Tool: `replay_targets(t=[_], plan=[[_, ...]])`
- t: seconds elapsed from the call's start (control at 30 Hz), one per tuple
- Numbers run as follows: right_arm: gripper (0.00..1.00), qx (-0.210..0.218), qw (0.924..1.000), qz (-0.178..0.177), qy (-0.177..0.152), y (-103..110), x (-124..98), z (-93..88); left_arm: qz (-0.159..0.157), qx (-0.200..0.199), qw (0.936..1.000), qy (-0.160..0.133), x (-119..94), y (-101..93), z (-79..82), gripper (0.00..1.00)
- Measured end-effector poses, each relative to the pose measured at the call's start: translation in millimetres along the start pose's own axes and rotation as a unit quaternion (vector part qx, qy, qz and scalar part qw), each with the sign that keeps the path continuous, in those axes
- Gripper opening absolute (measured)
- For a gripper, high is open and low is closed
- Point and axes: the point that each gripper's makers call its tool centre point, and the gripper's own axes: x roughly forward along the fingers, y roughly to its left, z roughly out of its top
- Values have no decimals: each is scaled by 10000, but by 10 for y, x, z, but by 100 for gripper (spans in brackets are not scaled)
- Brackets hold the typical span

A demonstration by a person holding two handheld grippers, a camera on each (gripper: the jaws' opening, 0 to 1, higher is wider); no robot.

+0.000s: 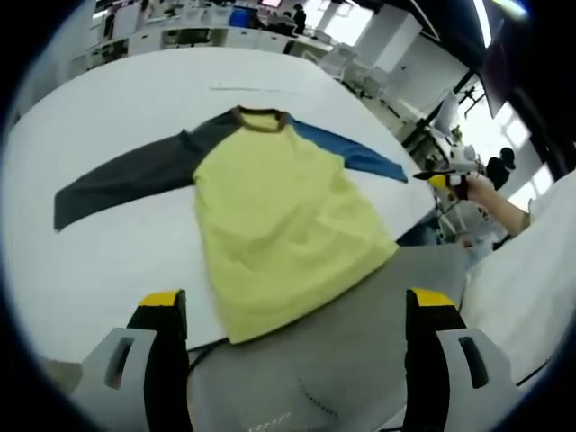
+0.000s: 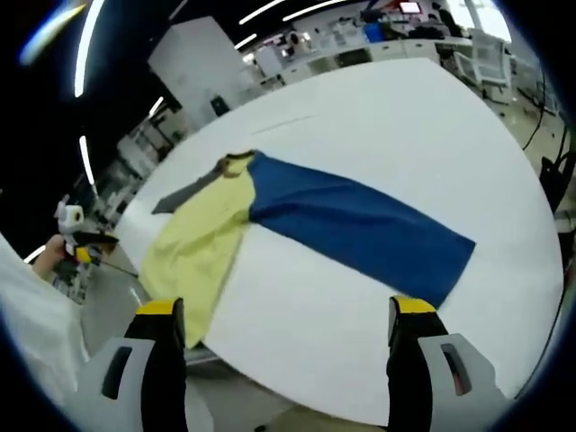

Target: Fold the garment on the visible template until the final outline fits inside the template.

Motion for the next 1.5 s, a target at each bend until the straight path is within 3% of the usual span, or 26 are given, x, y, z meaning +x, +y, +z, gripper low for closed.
replay_targets(t=[0.63, 1.03, 1.5], plan=[[84, 140, 9991, -376, -119, -375, -18, 89, 17, -1, 9999, 153, 90, 7, 28, 97], [74, 99, 9966, -816, -71, -782, -24, 132, 43, -46, 9998, 198, 105, 12, 25, 97], [64, 215, 9941, -1063, -41, -1078, 9, 181, 97, -127, 9996, 242, 129, 64, -11, 96]])
